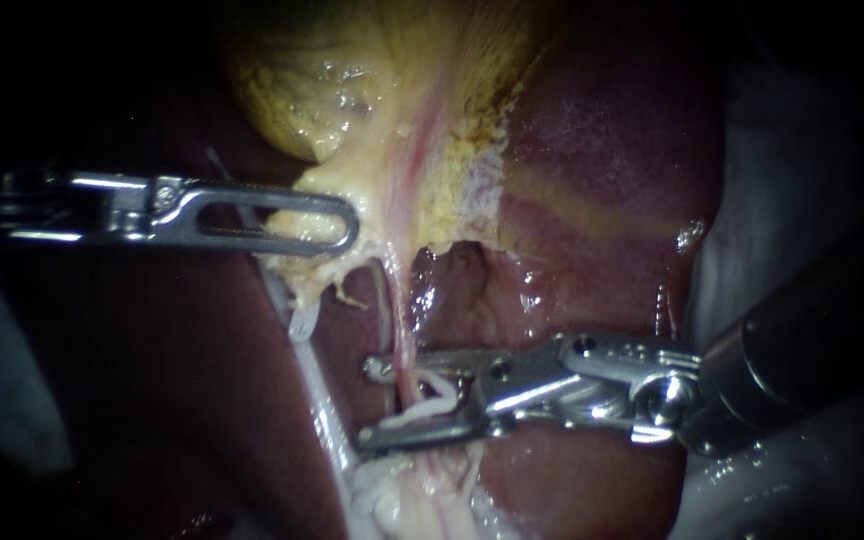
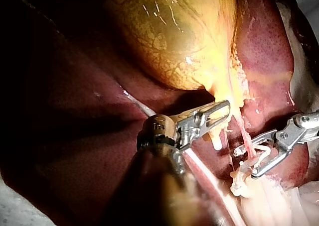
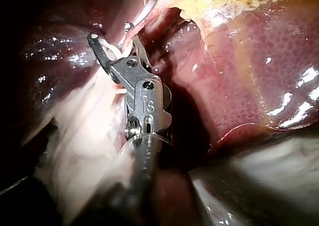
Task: Clipping second clip right tube
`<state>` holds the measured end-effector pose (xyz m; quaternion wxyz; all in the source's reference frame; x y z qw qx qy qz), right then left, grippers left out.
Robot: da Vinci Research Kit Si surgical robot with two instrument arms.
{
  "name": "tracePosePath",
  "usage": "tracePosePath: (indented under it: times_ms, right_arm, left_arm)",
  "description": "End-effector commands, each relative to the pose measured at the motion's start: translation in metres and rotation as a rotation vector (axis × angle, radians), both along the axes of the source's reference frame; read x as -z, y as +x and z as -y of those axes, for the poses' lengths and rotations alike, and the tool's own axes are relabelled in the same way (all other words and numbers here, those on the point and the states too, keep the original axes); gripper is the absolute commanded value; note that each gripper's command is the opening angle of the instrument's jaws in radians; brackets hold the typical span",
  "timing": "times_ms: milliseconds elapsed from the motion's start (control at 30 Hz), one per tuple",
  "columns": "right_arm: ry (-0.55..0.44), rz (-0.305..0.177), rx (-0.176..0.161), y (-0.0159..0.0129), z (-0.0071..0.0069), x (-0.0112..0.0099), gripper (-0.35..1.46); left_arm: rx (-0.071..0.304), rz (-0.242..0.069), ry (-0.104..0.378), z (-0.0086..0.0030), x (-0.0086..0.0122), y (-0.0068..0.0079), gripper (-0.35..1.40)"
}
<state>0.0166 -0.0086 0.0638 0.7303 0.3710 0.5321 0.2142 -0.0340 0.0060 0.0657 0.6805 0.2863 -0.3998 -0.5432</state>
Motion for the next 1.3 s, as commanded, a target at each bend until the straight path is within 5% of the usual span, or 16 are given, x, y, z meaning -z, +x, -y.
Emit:
tracePosePath:
  times_ms: [33,400,600,700,900,1300]
  right_arm:
    - [0.003,0.001,-0.001,0.0000,0.0000,0.0000,0.39]
    - [0.018,0.006,0.002,0.0002,0.0002,-0.0002,0.29]
    - [0.040,0.026,-0.023,-0.0001,0.0000,0.0001,-0.35]
    - [0.090,0.039,-0.036,-0.0001,0.0000,0.0001,-0.35]
    - [0.079,0.078,-0.008,0.0000,0.0006,-0.0004,-0.35]
    - [0.080,0.075,-0.002,0.0001,0.0007,-0.0006,-0.35]
  left_arm:
    - [0.000,0.000,0.000,0.0000,0.0000,0.0000,-0.35]
    - [-0.002,-0.002,0.001,0.0000,0.0000,0.0000,-0.35]
    - [-0.002,-0.002,0.001,0.0000,0.0000,0.0000,-0.35]
    - [-0.002,-0.002,0.001,0.0000,0.0000,0.0000,-0.35]
    - [-0.002,-0.002,0.001,0.0000,0.0000,0.0000,-0.35]
    - [-0.002,-0.002,0.001,-0.0001,0.0000,-0.0001,-0.35]
